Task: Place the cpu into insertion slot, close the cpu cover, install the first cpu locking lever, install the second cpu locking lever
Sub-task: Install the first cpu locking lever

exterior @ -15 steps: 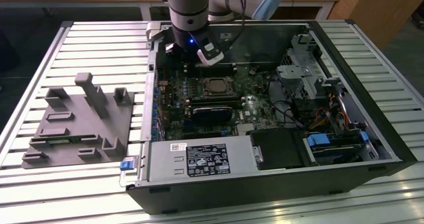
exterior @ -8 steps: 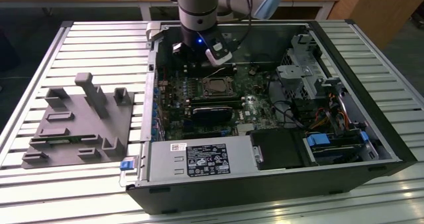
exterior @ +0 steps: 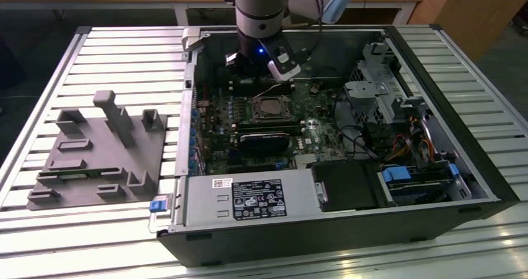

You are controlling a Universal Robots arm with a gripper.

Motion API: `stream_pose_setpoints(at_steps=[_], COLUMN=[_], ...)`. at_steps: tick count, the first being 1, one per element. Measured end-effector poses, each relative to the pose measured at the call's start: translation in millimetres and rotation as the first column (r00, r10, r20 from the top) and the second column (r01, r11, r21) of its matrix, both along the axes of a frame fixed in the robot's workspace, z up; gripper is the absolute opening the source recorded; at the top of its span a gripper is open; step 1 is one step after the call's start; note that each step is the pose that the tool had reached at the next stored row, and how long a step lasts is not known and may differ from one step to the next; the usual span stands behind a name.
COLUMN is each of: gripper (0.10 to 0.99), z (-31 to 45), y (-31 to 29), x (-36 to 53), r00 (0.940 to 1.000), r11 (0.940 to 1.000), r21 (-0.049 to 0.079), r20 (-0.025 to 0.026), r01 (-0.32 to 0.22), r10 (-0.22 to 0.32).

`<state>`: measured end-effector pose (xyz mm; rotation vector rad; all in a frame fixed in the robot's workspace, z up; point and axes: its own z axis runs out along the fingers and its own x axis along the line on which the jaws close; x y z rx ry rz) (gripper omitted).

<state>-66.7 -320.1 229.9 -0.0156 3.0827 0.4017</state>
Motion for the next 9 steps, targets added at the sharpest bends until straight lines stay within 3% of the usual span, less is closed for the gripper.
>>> stream_pose_setpoints(at_steps=[6, 9], gripper=[0.106, 0.106], z=[-0.1, -0.1], y=[-0.2, -0.2], x=[10.6, 11.0], r00=[1.0000, 1.0000], r11=[1.0000, 1.0000], r21=[0.000, 0.000], r20=[-0.0001, 0.0000], r01=[0.004, 0.004], r10=[-0.004, -0.004])
